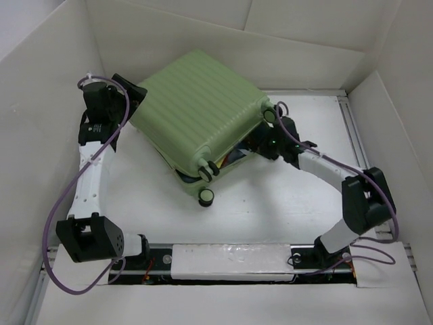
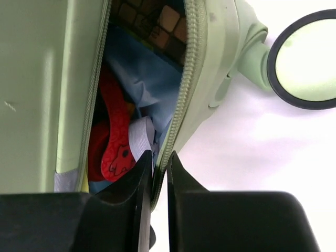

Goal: Pack the luggage

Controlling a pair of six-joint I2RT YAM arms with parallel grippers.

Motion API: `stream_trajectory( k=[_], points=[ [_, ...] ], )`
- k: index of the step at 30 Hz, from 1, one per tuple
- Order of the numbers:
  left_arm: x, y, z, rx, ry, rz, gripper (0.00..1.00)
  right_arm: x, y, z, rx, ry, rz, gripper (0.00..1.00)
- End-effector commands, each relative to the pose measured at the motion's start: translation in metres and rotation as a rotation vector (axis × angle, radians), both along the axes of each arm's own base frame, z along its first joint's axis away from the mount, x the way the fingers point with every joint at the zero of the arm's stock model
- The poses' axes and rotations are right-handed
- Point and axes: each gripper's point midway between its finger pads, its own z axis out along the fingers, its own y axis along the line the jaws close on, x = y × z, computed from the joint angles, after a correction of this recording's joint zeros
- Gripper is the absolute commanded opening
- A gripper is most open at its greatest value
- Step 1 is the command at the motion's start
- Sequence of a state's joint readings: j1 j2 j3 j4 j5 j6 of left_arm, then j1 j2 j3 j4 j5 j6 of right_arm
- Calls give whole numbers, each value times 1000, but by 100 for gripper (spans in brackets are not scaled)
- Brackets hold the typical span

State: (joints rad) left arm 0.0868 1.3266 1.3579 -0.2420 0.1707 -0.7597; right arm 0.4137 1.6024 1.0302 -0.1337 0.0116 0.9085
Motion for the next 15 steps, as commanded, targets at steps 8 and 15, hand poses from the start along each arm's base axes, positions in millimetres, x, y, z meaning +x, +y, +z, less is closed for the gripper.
stream_trajectory(
  k=[8, 15],
  points=[
    [-7, 25, 29, 130, -46, 88, 84, 12, -163, 52, -363, -33, 54, 51],
    [38, 9, -59, 76, 142, -26, 77, -1, -178, 112, -314, -125, -37, 82]
  ],
)
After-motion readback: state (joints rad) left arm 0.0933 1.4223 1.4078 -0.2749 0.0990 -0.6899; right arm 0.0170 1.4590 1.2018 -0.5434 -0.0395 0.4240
